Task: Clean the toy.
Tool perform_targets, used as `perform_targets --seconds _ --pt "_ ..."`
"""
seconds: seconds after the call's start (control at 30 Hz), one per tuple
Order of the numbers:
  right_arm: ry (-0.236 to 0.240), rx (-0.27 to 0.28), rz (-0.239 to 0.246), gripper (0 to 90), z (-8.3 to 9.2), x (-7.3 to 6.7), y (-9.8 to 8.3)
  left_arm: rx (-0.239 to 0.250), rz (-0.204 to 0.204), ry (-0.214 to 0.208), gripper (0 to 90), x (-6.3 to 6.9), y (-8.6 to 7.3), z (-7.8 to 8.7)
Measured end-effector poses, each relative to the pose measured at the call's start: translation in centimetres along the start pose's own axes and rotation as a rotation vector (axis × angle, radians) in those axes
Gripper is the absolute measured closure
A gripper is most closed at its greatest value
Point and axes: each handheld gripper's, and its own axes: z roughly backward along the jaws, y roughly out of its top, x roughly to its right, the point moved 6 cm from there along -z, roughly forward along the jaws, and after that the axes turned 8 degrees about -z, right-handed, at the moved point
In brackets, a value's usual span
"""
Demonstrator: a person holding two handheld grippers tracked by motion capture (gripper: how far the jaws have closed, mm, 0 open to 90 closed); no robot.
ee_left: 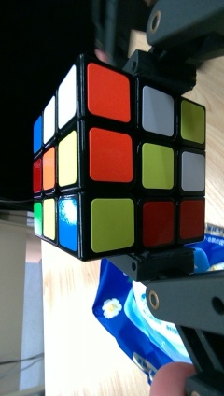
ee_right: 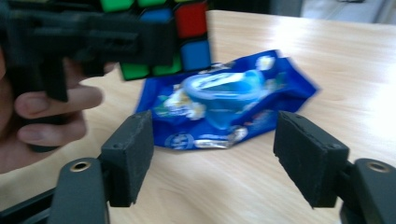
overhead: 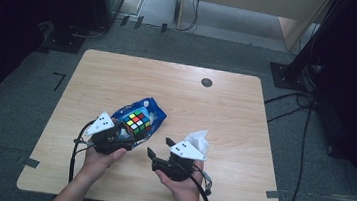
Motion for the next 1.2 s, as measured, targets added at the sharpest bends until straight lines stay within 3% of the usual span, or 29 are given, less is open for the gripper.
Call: perform_targets --seconds 0.2,0.3,0.4,0.47,0.83,1.0,1.1,1.2 --pt "0.018 0.05 0.068 30.2 -0.9 -1.5 0.0 -0.019 -0.01 -0.062 34.0 2.1 0.0 -0.8" --pt "-0.024 0.065 0.116 29.7 -1.0 -1.8 -0.2 -0.024 -0.008 -0.087 34.0 2.7 -0.1 -1.1" --pt "-0.068 0.109 0.134 30.8 -0.8 -1.5 -0.1 -0.044 -0.007 -0.112 34.0 3.2 -0.5 -1.5" --pt "-0.069 0.124 0.152 31.5 -0.6 -1.5 0.1 -0.05 0.0 -0.132 34.0 3.5 -0.7 -1.7" --pt "-0.091 0.116 0.165 34.0 -0.8 -1.0 -0.5 -0.086 0.006 -0.126 33.6 3.4 -1.1 -2.3" --pt "-0.119 0.108 0.225 34.1 -0.6 -0.8 -0.7 -0.092 0.001 -0.137 32.8 3.4 -1.0 -2.3" --pt "-0.135 0.107 0.262 34.3 -0.6 -0.9 -0.8 -0.072 0.053 -0.164 32.8 3.0 -0.6 -2.0" --pt "-0.15 0.105 0.287 34.4 -0.6 -0.9 -0.8 -0.09 0.014 -0.169 33.5 3.1 -0.8 -1.9"
